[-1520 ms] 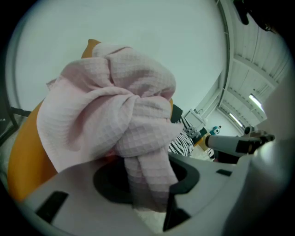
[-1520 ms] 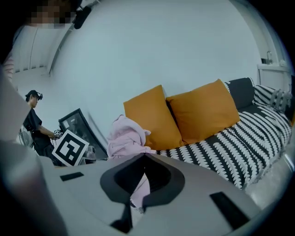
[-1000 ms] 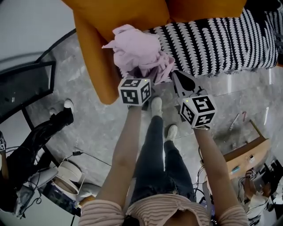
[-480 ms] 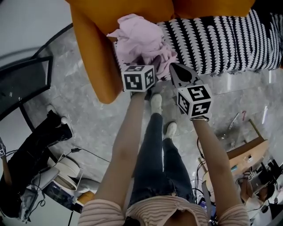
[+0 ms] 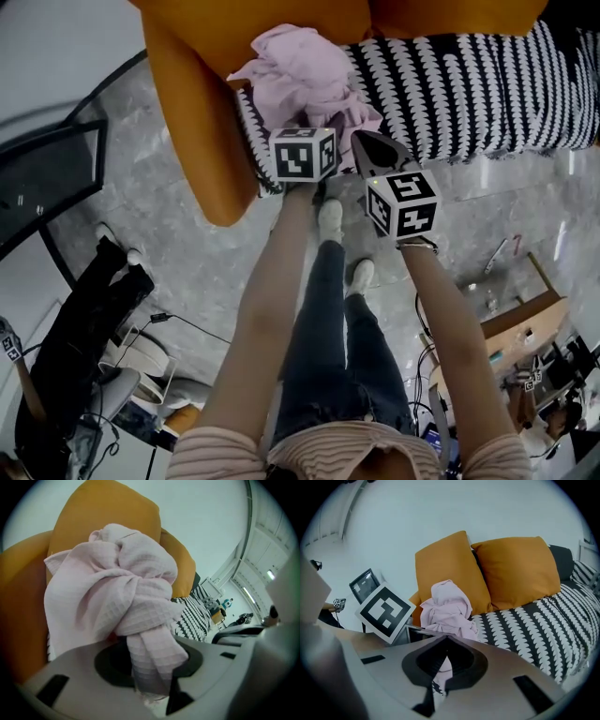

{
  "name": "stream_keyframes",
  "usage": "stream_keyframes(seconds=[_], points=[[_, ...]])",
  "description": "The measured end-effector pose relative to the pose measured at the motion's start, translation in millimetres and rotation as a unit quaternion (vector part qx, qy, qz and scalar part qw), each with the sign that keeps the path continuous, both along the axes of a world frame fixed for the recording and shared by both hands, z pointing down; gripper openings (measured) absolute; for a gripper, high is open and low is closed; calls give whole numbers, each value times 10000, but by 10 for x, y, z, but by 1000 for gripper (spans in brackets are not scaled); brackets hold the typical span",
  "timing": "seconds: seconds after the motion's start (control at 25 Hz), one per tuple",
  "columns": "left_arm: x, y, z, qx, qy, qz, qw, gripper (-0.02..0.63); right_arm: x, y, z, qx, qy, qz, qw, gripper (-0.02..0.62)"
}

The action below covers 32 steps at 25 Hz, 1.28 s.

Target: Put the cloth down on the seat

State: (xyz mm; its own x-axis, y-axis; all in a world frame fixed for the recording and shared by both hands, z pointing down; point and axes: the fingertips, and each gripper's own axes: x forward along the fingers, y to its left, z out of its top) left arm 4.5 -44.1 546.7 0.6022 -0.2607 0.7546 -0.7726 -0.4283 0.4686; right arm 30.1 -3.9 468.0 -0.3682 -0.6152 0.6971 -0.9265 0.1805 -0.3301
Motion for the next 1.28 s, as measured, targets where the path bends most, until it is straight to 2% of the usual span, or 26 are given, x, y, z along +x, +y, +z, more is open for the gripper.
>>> stream_keyframes(seconds=[0.44, 0.72, 0.92, 1.08, 1.28], points=[[-4, -62, 15, -41, -88, -45, 9999, 187, 10, -45, 182, -253, 99, 10, 9996, 8], [-26, -91, 89, -113, -304, -129, 9994, 221, 47, -60, 239, -319, 90, 119, 9994, 8], [-30, -45, 66, -138, -392, -274, 9988, 253, 87, 10, 190, -261, 85, 203, 9994, 8], [-94, -57, -41, -71, -325, -587, 9977, 291, 105, 28, 69, -137, 80, 261, 9995, 8], [-136, 9, -235, 28, -255, -760, 9968, 295, 141, 51, -124, -30, -31, 389, 9992, 8]])
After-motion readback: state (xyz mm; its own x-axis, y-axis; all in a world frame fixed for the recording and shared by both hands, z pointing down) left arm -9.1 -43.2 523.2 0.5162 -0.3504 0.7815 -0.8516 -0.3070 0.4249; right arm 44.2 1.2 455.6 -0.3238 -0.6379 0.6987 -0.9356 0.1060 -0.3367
